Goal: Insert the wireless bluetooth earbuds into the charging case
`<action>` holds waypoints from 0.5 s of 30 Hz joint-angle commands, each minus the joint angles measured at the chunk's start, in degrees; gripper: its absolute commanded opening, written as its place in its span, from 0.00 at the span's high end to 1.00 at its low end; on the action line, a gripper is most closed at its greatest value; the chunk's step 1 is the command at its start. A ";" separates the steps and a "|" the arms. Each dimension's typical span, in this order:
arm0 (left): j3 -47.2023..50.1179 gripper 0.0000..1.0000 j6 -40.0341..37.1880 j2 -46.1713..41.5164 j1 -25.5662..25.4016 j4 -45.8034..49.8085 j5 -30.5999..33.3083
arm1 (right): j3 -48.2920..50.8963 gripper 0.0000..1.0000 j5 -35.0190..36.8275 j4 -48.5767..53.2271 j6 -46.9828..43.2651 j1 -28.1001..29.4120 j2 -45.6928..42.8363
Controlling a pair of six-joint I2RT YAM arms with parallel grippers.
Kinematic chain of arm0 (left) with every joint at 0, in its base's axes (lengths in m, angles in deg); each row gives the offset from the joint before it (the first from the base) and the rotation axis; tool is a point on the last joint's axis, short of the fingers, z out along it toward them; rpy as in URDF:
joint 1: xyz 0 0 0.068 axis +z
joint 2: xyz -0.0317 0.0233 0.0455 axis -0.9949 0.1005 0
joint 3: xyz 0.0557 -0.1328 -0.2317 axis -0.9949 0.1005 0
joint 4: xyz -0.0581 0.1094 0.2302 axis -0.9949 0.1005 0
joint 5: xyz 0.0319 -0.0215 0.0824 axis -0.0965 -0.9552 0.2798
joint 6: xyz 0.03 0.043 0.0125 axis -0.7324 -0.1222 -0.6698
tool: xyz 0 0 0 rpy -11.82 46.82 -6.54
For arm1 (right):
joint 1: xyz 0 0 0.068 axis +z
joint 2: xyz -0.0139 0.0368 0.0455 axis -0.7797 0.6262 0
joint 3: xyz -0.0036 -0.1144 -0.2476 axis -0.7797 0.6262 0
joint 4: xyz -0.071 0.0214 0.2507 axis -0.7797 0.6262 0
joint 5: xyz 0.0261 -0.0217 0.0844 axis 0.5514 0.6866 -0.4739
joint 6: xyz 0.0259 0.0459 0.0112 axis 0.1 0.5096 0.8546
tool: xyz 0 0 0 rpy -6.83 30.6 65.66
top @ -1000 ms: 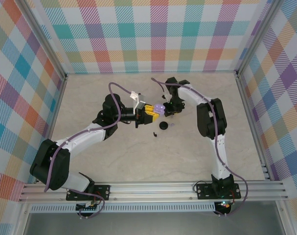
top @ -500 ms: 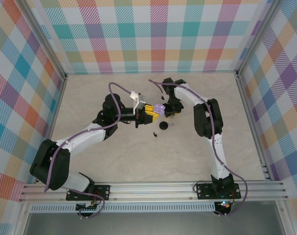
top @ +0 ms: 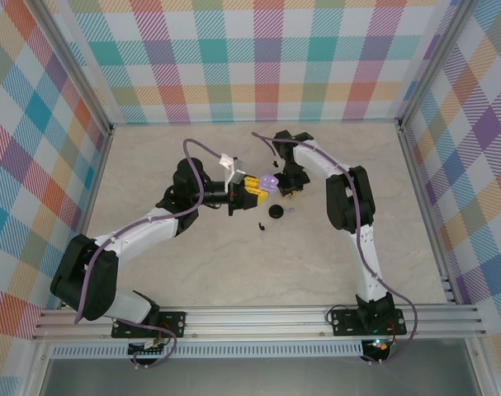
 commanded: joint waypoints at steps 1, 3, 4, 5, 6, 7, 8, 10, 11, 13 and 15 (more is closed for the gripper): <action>-0.47 0.97 -0.05 -1.48 -0.08 -1.09 0.21 | 0.87 0.81 0.01 -0.84 2.20 0.27 0.96; -0.41 0.97 -0.05 -1.51 -0.04 -1.05 0.36 | 1.87 0.82 -0.49 -2.00 2.67 0.02 -0.33; -0.45 0.97 -0.19 -1.48 -0.09 -1.10 0.49 | 2.45 0.83 -0.70 -2.64 2.96 -0.26 -1.03; -0.41 0.97 -0.07 -1.47 -0.08 -1.02 0.60 | 3.08 0.83 -1.13 -3.36 3.21 -0.59 -1.83; -0.47 0.97 -0.10 -1.48 -0.07 -1.05 0.67 | 4.05 0.84 -1.65 -4.34 3.63 -0.94 -2.92; -0.43 0.97 -0.02 -1.42 -0.08 -1.04 0.89 | 5.32 0.84 -2.38 -5.61 3.99 -1.42 -4.19; -0.45 0.97 0.14 -1.37 -0.09 -1.05 1.08 | 6.51 0.84 -3.12 -6.85 4.40 -1.94 -5.48; -0.42 0.98 0.63 -1.12 -0.06 -0.89 2.23 | 9.87 0.84 -4.94 -10.33 4.93 -3.09 -8.62; -0.43 0.98 0.75 -0.92 -0.07 -0.84 2.49 | 11.65 0.84 -5.38 -11.87 5.31 -3.55 -10.13; -0.54 0.99 1.29 -0.48 -0.09 -0.87 3.27 | 15.24 0.84 -6.51 -15.63 5.80 -4.79 -13.51; -0.46 0.99 1.98 -0.07 -0.06 -1.30 4.22 | 18.76 0.85 -8.00 -19.05 6.12 -5.94 -16.64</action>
